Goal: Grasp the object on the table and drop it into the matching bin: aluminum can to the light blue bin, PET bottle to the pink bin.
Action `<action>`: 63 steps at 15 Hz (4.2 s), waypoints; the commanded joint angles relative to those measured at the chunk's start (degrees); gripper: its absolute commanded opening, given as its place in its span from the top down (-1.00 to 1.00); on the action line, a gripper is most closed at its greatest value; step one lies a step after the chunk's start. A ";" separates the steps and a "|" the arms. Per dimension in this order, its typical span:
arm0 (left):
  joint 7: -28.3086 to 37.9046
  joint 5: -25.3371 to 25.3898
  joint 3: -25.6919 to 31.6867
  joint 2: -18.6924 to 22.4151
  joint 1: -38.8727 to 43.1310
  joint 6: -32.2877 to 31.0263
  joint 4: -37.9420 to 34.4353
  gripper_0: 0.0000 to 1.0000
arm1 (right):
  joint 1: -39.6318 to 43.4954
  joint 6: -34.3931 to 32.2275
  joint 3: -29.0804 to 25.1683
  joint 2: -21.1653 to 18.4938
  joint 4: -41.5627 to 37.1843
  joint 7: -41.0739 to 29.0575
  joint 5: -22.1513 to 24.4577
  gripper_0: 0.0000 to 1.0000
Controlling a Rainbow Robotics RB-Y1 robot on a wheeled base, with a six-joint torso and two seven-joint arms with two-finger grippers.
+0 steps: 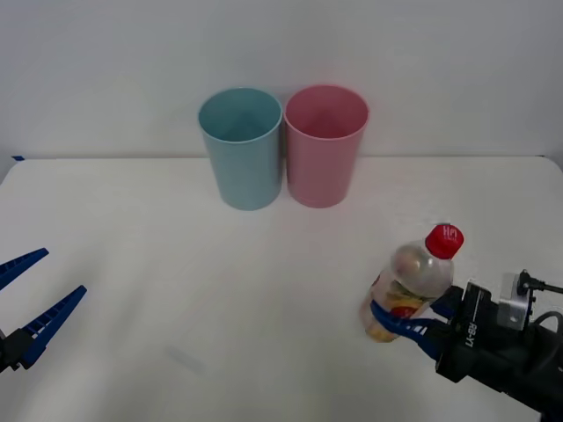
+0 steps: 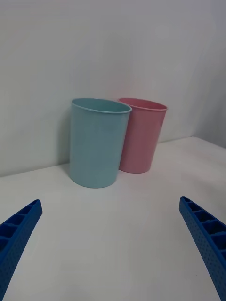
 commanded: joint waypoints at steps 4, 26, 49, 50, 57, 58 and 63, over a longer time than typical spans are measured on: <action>0.00 0.00 0.00 0.00 0.00 0.00 0.00 -1.00 | -5.78 11.21 0.20 -0.96 -6.68 -12.14 0.67 1.00; 0.00 0.00 0.00 0.00 0.00 0.00 0.00 -1.00 | -51.48 33.44 14.88 -1.40 26.89 -20.48 13.41 1.00; 0.00 0.00 0.00 0.00 0.00 0.00 0.00 -1.00 | -53.59 32.65 14.27 0.01 30.58 -16.53 15.08 -1.00; 0.00 0.00 0.00 0.00 0.00 0.00 0.00 -1.00 | -51.22 32.30 14.00 -0.87 27.68 -16.53 14.55 -1.00; 0.00 0.00 0.00 0.00 0.00 0.00 0.00 -1.00 | -33.38 24.65 7.15 -4.74 10.01 -16.27 12.27 -1.00; 0.00 0.00 0.00 0.00 0.00 0.00 0.00 -1.00 | -30.48 22.63 5.04 -4.92 7.82 -16.18 11.92 -1.00; 0.00 0.00 0.00 0.00 0.00 0.00 0.00 -1.00 | -19.14 13.49 -3.66 -4.92 2.19 -15.04 9.63 -1.00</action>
